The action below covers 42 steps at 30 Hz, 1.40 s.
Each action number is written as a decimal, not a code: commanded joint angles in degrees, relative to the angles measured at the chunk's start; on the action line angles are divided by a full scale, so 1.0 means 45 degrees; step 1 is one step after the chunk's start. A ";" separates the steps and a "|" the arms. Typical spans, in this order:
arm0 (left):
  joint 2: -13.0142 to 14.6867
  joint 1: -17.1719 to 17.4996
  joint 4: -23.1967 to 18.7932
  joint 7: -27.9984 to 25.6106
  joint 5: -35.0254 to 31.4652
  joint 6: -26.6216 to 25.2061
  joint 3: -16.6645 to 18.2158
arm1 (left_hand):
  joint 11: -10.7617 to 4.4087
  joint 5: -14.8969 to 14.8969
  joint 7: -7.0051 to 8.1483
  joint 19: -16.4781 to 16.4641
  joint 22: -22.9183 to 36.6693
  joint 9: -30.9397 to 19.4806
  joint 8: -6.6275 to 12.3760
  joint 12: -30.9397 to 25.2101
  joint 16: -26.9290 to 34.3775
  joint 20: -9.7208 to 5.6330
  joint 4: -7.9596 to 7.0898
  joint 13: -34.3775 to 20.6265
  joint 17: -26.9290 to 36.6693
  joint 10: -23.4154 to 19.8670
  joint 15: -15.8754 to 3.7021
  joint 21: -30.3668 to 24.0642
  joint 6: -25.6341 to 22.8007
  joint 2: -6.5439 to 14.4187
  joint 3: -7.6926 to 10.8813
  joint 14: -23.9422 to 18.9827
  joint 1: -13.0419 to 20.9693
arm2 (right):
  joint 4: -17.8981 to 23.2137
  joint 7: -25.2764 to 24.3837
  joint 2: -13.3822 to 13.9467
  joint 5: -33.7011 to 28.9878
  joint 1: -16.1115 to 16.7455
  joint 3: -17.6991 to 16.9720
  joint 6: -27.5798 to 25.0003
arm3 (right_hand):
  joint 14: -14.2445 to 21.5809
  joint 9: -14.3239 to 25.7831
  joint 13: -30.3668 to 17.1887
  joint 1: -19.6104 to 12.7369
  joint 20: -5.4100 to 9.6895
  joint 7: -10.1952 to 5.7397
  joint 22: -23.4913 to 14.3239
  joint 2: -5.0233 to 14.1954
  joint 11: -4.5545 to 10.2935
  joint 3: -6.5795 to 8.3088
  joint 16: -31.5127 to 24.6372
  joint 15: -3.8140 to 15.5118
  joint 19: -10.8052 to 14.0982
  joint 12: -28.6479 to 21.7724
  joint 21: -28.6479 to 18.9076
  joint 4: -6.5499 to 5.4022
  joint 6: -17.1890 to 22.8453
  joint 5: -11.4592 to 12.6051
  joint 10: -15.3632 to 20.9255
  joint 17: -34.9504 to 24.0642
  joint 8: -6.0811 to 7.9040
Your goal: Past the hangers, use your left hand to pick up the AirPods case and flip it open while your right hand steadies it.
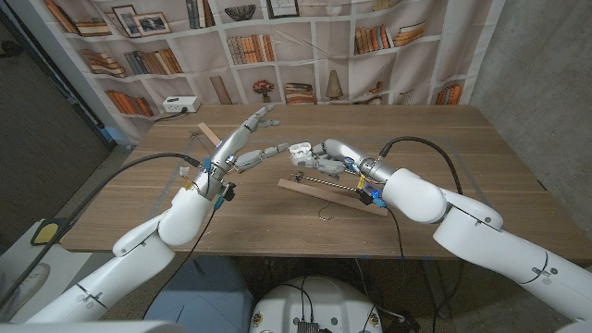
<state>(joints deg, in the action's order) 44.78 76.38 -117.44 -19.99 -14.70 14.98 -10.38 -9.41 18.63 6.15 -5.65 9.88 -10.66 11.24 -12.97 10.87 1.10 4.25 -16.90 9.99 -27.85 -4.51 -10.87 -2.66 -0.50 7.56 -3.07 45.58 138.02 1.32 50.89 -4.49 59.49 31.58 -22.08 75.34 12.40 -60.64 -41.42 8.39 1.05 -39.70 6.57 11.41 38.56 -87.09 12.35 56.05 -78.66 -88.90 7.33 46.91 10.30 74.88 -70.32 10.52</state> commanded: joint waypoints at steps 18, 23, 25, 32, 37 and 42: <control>-0.1881 0.0513 0.1108 -0.2145 -0.0144 0.1807 -0.0165 | 0.0098 -0.0165 0.0093 -0.0237 0.0019 -0.0039 0.0066 -0.0073 0.0211 -0.0133 -0.0792 0.0070 0.0149 -0.0426 -0.0169 -0.0089 -0.0212 0.0311 -0.0511 -0.0323 -0.1350 | -0.0985 -0.0157 0.0487 0.2297 -0.0149 -0.0776 0.1210 | 0.0121 0.0034 -0.0038 -0.0748 0.0822 -0.0038 -0.0117 0.0896 0.0076 0.0064 -0.0028 -0.0032 0.0144 -0.0091 -0.0102 -0.0008 0.2754 0.0116 0.0093 -0.0010 0.0118; -0.2165 0.0669 0.1478 -0.2474 0.0018 0.2331 -0.0088 | 0.0114 -0.0182 0.0136 -0.0292 0.0018 -0.0037 0.0063 -0.0083 0.0221 -0.0167 -0.0932 0.0091 0.0151 -0.0504 -0.0218 -0.0100 -0.0232 0.0280 -0.0642 -0.0361 -0.1602 | -0.1070 -0.0014 0.0298 0.2441 -0.0488 -0.0511 0.0994 | 0.0129 0.0034 -0.0056 -0.0750 0.0821 -0.0048 -0.0152 0.0897 0.0074 0.0065 -0.0030 -0.0032 0.0163 -0.0097 -0.0114 -0.0009 0.2734 0.0119 0.0070 -0.0010 0.0106; -0.2220 0.0667 0.1680 -0.2408 0.0393 0.2640 -0.0005 | 0.0123 -0.0189 0.0156 -0.0302 0.0019 -0.0035 0.0065 -0.0075 0.0231 -0.0193 -0.0994 0.0102 0.0152 -0.0510 -0.0245 -0.0099 -0.0251 0.0253 -0.0709 -0.0395 -0.1720 | -0.1058 -0.0023 0.0188 0.2509 -0.0619 -0.0435 0.0853 | 0.0131 0.0034 -0.0053 -0.0752 0.0821 -0.0042 -0.0139 0.0898 0.0075 0.0066 -0.0031 -0.0032 0.0147 -0.0094 -0.0095 -0.0009 0.2738 0.0121 0.0065 -0.0010 0.0107; -0.2440 0.0690 0.2236 -0.2299 0.1294 0.3838 0.0548 | 0.0213 -0.0203 0.0173 -0.0331 0.0019 -0.0029 0.0046 -0.0048 0.0217 -0.0219 -0.1138 0.0128 0.0152 -0.0506 -0.0241 -0.0098 -0.0242 0.0183 -0.0869 -0.0382 -0.1998 | -0.1255 0.0035 -0.0279 0.2682 -0.1266 -0.0063 0.0603 | 0.0143 0.0035 -0.0012 -0.0757 0.0821 -0.0026 -0.0182 0.0897 0.0076 0.0069 -0.0034 -0.0032 0.0162 -0.0062 -0.0101 -0.0007 0.2760 0.0126 0.0041 -0.0010 0.0112; -0.2578 0.0949 0.2235 -0.2163 0.1381 0.4308 0.0943 | 0.0257 -0.0206 0.0163 -0.0334 0.0019 -0.0023 0.0026 -0.0014 0.0202 -0.0228 -0.1188 0.0144 0.0148 -0.0456 -0.0200 -0.0092 -0.0210 0.0145 -0.0939 -0.0362 -0.2100 | -0.1549 -0.0029 -0.0611 0.2811 -0.1467 0.0219 0.0692 | 0.0158 0.0033 -0.0078 -0.0764 0.0821 -0.0029 -0.0207 0.0895 0.0072 0.0072 -0.0036 -0.0032 0.0193 -0.0133 -0.0080 -0.0005 0.2788 0.0136 0.0099 -0.0009 0.0110; -0.2800 0.1059 0.2401 -0.1905 0.1490 0.4711 0.1091 | 0.0283 -0.0204 0.0101 -0.0320 0.0018 -0.0017 -0.0003 0.0015 0.0185 -0.0176 -0.1216 0.0160 0.0140 -0.0414 -0.0154 -0.0080 -0.0150 0.0123 -0.0987 -0.0340 -0.2154 | -0.1507 -0.0118 -0.0699 0.2887 -0.1494 0.0369 0.0655 | 0.0175 0.0033 -0.0067 -0.0765 0.0821 -0.0019 -0.0262 0.0895 0.0074 0.0071 -0.0039 -0.0032 0.0193 -0.0126 -0.0086 -0.0007 0.2796 0.0139 0.0088 -0.0008 0.0106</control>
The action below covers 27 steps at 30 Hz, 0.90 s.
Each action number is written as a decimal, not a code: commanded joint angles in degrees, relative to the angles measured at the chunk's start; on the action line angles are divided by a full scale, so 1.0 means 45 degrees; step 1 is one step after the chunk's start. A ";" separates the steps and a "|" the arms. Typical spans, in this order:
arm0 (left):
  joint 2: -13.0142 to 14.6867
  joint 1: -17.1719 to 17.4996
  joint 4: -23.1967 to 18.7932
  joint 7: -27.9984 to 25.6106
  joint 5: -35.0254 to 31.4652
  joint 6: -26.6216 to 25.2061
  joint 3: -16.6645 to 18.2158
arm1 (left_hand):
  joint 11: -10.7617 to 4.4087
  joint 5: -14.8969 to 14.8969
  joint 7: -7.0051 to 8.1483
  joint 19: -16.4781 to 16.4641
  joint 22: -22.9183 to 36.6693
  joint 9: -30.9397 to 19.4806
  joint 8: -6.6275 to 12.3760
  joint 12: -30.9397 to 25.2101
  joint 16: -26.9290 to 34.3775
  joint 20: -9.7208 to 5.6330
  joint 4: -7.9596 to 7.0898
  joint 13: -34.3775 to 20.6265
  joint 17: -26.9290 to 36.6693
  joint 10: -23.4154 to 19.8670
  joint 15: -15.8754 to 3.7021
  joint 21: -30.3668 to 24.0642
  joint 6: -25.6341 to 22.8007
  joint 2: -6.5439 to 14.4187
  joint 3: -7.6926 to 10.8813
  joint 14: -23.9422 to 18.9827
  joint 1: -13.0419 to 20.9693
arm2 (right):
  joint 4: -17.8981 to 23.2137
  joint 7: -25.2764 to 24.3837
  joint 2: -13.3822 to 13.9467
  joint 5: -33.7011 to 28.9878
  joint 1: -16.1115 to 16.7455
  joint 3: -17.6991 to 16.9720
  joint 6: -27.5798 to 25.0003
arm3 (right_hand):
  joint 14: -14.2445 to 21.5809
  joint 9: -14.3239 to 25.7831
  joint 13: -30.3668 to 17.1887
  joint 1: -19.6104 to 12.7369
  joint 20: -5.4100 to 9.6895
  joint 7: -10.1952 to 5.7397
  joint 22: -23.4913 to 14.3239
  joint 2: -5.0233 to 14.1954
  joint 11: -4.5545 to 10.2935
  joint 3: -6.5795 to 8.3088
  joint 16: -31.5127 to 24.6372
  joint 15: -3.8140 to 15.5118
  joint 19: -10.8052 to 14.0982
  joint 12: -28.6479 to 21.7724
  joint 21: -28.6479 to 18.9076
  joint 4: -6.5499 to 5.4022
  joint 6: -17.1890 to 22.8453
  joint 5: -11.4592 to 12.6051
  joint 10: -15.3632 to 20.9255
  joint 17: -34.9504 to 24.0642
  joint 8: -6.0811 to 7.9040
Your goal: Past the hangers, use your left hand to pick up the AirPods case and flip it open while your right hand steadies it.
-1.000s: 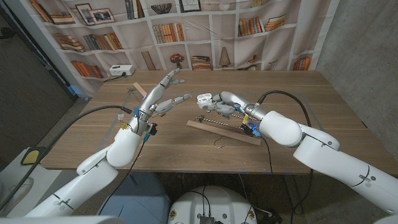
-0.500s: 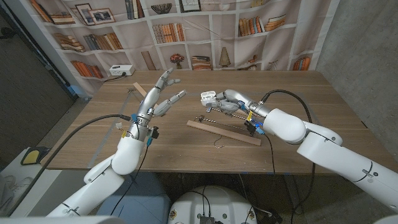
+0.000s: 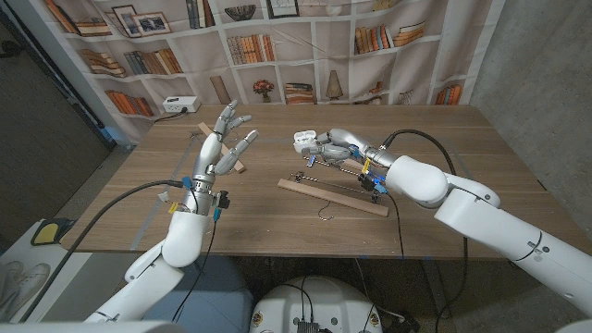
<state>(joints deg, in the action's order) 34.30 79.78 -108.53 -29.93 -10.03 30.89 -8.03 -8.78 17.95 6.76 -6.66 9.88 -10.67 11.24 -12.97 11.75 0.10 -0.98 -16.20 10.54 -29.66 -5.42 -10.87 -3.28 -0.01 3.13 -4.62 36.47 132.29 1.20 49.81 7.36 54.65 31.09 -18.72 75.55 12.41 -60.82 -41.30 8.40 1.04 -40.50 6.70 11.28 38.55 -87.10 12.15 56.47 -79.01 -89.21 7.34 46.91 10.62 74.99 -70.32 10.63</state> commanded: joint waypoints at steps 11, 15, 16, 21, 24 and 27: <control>-0.1085 0.0336 0.0891 0.0697 0.0610 0.2081 0.0722 | 0.0231 -0.0014 -0.0105 -0.0128 0.0015 -0.0004 -0.0019 0.0087 -0.0043 0.0097 -0.0028 0.0040 -0.0008 0.0129 0.0084 -0.0079 0.0022 0.0121 0.0030 0.0024 -0.0031 | 0.0411 -0.0648 -0.0252 0.0152 -0.0085 0.0338 -0.0285 | 0.0163 0.0032 -0.0150 -0.0797 0.0816 0.0030 -0.0231 0.0868 0.0097 0.0080 -0.0046 0.0012 0.0188 -0.0155 -0.0059 -0.0003 0.2803 0.0081 0.0109 -0.0009 0.0073; -0.1278 0.0530 0.0678 0.0775 0.0432 0.2072 0.0861 | 0.0225 -0.0001 -0.0110 -0.0133 0.0014 -0.0001 -0.0012 0.0088 -0.0053 0.0100 -0.0008 0.0052 -0.0016 0.0119 0.0061 -0.0076 0.0005 0.0173 0.0056 0.0030 0.0028 | 0.0591 -0.0737 -0.0144 0.0182 0.0009 0.0214 -0.0241 | 0.0169 0.0032 -0.0035 -0.0794 0.0819 0.0000 -0.0164 0.0865 0.0101 0.0079 -0.0049 0.0012 0.0172 -0.0055 0.0012 -0.0005 0.2807 0.0083 0.0037 -0.0010 0.0073; -0.1303 0.0593 0.0586 0.0798 0.0351 0.1992 0.0920 | 0.0226 0.0001 -0.0097 -0.0134 0.0014 -0.0001 -0.0011 0.0087 -0.0054 0.0097 -0.0005 0.0053 -0.0017 0.0115 0.0062 -0.0076 0.0002 0.0179 0.0059 0.0030 0.0036 | 0.0606 -0.0749 -0.0123 0.0174 0.0019 0.0200 -0.0216 | 0.0172 0.0032 -0.0081 -0.0795 0.0817 0.0029 -0.0246 0.0864 0.0101 0.0081 -0.0049 0.0013 0.0238 -0.0105 -0.0060 -0.0003 0.2804 0.0085 0.0093 -0.0010 0.0071; -0.1447 0.0822 0.0292 0.0959 0.0325 0.1771 0.1059 | 0.0230 0.0012 -0.0092 -0.0140 0.0013 0.0002 -0.0015 0.0086 -0.0055 0.0091 0.0016 0.0065 -0.0025 0.0100 0.0077 -0.0073 0.0012 0.0209 0.0074 0.0013 0.0087 | 0.0503 -0.0683 -0.0068 0.0377 0.0102 0.0106 0.0018 | 0.0179 0.0033 -0.0029 -0.0790 0.0817 -0.0036 -0.0212 0.0864 0.0098 0.0083 -0.0050 0.0012 0.0156 -0.0068 0.0029 -0.0004 0.2793 0.0088 0.0071 -0.0010 0.0068; -0.1518 0.0915 0.0159 0.1048 0.0231 0.1636 0.1063 | 0.0220 0.0018 -0.0078 -0.0142 0.0012 0.0003 -0.0009 0.0081 -0.0061 0.0090 0.0030 0.0073 -0.0030 0.0077 0.0078 -0.0071 -0.0002 0.0221 0.0080 0.0014 0.0118 | 0.0425 -0.0593 -0.0027 0.0430 0.0097 0.0138 0.0076 | 0.0182 0.0034 -0.0091 -0.0788 0.0819 -0.0016 -0.0195 0.0864 0.0098 0.0083 -0.0051 0.0013 0.0160 -0.0124 0.0040 -0.0005 0.2788 0.0089 0.0115 -0.0010 0.0067; -0.1615 0.1008 0.0040 0.1061 0.0100 0.1565 0.1057 | 0.0218 0.0023 -0.0077 -0.0146 0.0011 0.0005 -0.0009 0.0084 -0.0062 0.0084 0.0045 0.0081 -0.0035 0.0077 0.0074 -0.0069 -0.0004 0.0228 0.0083 0.0004 0.0147 | 0.0386 -0.0440 0.0015 0.0405 0.0003 0.0244 0.0045 | 0.0182 0.0033 -0.0091 -0.0781 0.0818 -0.0004 -0.0198 0.0862 0.0101 0.0082 -0.0051 0.0012 0.0165 -0.0123 0.0042 -0.0007 0.2782 0.0090 0.0106 -0.0011 0.0065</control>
